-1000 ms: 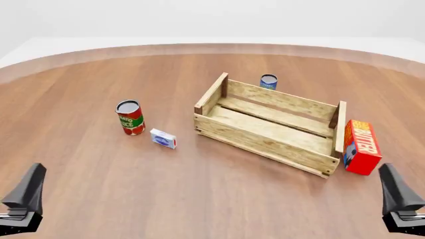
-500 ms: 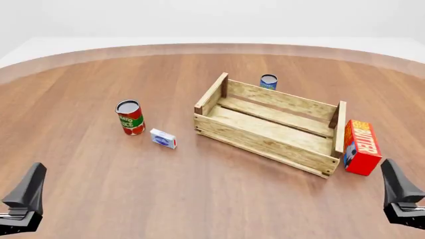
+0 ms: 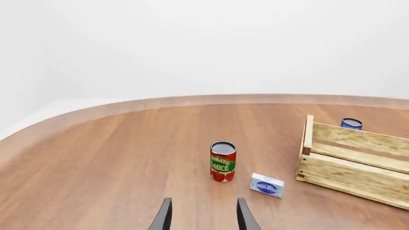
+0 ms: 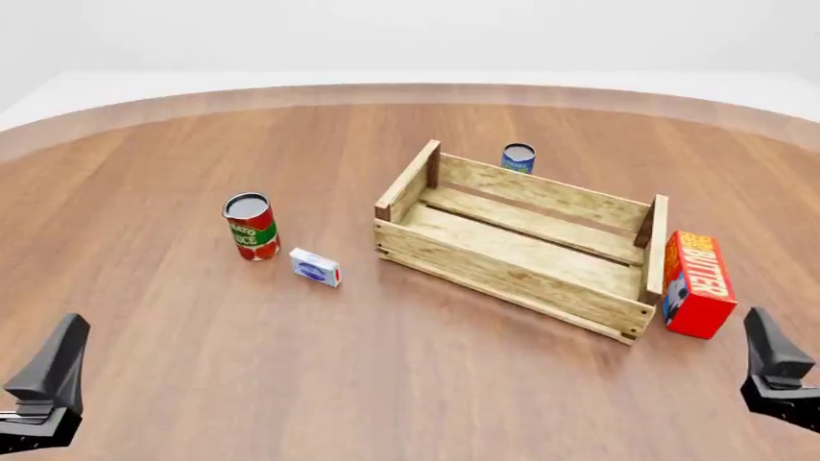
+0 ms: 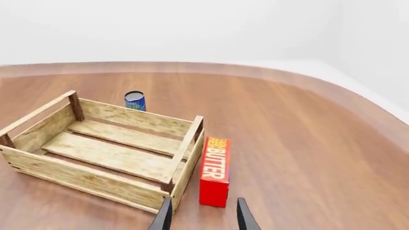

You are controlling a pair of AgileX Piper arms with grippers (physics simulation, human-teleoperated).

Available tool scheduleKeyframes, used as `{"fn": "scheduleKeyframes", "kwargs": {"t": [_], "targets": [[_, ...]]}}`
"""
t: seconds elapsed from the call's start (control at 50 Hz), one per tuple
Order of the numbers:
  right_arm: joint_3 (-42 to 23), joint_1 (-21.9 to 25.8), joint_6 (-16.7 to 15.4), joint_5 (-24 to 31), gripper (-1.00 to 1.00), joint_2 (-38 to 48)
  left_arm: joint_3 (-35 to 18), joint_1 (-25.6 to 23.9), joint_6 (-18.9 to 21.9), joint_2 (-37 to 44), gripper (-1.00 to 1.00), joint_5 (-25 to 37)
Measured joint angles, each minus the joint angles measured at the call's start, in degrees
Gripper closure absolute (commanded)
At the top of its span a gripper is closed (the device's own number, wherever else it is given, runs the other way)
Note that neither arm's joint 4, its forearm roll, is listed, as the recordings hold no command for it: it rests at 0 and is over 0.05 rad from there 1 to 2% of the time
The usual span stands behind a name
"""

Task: Pick up the butter and put it in the tray.

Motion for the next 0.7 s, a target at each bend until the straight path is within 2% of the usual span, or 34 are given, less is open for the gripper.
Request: {"fn": "scheduleKeyframes", "kwargs": {"t": [0.28,0.7], "targets": [[0.72,-3.40,-1.15,-4.93,-1.00,6.02,0.00,0.00,0.00,0.00,-1.00,0.00],[1.12,-4.49,-0.49,-18.79,-1.00,21.33,0.00,0.00,0.00,0.00,-1.00,0.00]]}}
